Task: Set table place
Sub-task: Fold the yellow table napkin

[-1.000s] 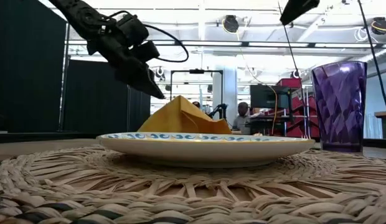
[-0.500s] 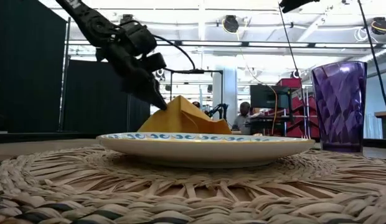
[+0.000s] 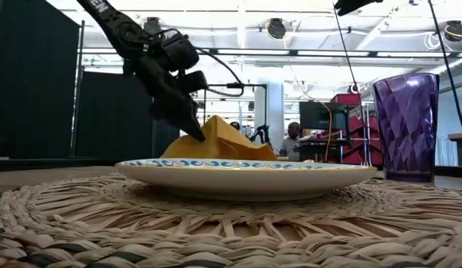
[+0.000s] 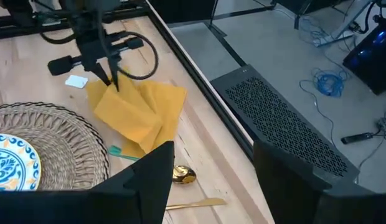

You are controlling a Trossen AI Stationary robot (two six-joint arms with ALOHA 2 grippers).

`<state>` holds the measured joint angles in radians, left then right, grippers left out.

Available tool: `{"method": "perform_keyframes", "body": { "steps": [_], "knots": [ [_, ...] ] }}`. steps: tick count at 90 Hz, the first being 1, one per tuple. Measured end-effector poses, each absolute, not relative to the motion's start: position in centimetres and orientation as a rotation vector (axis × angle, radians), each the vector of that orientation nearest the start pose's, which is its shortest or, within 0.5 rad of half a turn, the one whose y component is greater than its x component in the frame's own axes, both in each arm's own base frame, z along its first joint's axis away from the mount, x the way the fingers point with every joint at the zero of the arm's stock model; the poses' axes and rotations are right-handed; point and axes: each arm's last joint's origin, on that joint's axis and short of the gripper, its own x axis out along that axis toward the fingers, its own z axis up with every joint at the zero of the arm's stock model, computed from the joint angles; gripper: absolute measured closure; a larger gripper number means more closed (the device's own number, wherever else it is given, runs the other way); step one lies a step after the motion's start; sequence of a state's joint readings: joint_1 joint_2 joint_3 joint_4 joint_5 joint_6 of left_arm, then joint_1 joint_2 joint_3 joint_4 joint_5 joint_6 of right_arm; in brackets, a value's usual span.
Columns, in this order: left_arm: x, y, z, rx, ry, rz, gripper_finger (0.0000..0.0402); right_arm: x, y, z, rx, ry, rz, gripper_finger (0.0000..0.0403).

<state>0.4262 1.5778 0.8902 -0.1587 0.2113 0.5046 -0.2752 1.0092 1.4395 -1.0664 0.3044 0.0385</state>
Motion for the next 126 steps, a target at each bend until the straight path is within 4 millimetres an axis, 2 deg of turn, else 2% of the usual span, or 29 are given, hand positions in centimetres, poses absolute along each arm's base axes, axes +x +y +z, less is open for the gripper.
{"method": "perform_keyframes", "body": {
  "steps": [13, 20, 41, 53, 64, 71, 89, 100, 117, 126],
  "knots": [
    [28.5, 11.5, 20.9, 0.266, 0.799, 0.040, 0.0400, 14.7, -5.0, 42.6, 0.059, 0.627, -0.583, 0.0199],
    [28.4, 11.0, 22.9, 0.281, 0.724, 0.057, 0.0401, 15.0, -5.2, 42.0, 0.073, 0.634, -0.589, 0.0199],
    [26.5, 10.0, 29.2, 0.246, 0.556, 0.106, 0.0401, 17.4, -5.7, 37.8, 0.098, 0.656, -0.558, 0.0199],
    [25.7, 9.7, 31.2, 0.195, 0.523, 0.125, 0.0401, 19.7, -6.0, 34.7, 0.151, 0.556, -0.459, 0.0199],
    [25.4, 9.8, 31.9, 0.151, 0.530, 0.159, 0.0401, 22.2, -6.1, 31.4, 0.180, 0.453, -0.362, 0.0199],
    [25.4, 9.8, 31.9, 0.141, 0.537, 0.161, 0.0401, 23.7, -6.0, 29.3, 0.185, 0.445, -0.340, 0.0199],
    [25.7, 9.9, 31.3, 0.120, 0.566, 0.158, 0.0401, 27.0, -6.8, 26.0, 0.139, 0.493, -0.379, 0.0199],
    [25.7, 10.0, 31.1, 0.113, 0.580, 0.155, 0.0401, 28.4, -7.2, 25.7, 0.058, 0.425, -0.399, 0.0199],
    [25.7, 10.0, 31.1, 0.112, 0.580, 0.154, 0.0401, 29.7, -7.5, 25.8, 0.068, 0.316, -0.365, 0.0199],
    [25.7, 10.0, 31.1, 0.125, 0.581, 0.150, 0.0401, 30.0, -7.6, 25.5, 0.073, 0.318, -0.367, 0.0199]
  ]
}}
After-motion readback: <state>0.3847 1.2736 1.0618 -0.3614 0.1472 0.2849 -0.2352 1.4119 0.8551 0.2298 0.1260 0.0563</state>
